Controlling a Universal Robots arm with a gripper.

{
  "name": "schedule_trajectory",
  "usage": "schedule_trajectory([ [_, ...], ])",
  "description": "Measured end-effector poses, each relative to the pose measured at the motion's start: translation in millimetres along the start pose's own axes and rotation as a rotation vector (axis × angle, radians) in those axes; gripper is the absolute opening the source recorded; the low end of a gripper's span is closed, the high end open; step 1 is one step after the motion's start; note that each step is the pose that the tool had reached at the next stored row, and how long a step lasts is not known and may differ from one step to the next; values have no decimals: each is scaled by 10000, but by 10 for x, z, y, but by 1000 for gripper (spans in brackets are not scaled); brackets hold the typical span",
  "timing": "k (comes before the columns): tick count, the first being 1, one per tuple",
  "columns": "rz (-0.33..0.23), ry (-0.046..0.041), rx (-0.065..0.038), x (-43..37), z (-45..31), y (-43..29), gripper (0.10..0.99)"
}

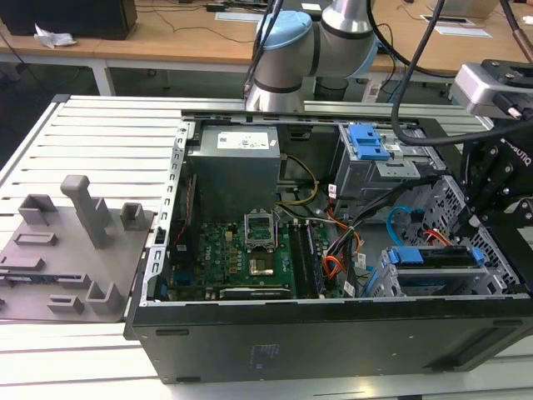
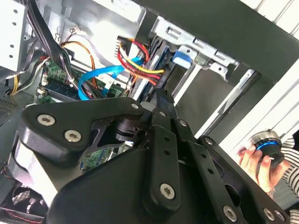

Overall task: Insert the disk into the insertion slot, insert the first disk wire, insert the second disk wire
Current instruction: 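Insert the first disk wire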

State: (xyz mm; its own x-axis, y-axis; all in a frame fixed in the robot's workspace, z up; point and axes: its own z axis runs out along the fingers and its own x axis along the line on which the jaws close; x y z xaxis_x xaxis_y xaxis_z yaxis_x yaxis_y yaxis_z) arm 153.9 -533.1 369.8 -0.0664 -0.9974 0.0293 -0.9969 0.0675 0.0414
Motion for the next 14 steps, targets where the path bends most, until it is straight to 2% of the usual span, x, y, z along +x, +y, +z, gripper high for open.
schedule_trajectory([
  [7,-1,-1,0,15,10,217,106],
  [9,0,0,0,17,11,239,106],
  [14,0,1,1,16,11,243,106],
])
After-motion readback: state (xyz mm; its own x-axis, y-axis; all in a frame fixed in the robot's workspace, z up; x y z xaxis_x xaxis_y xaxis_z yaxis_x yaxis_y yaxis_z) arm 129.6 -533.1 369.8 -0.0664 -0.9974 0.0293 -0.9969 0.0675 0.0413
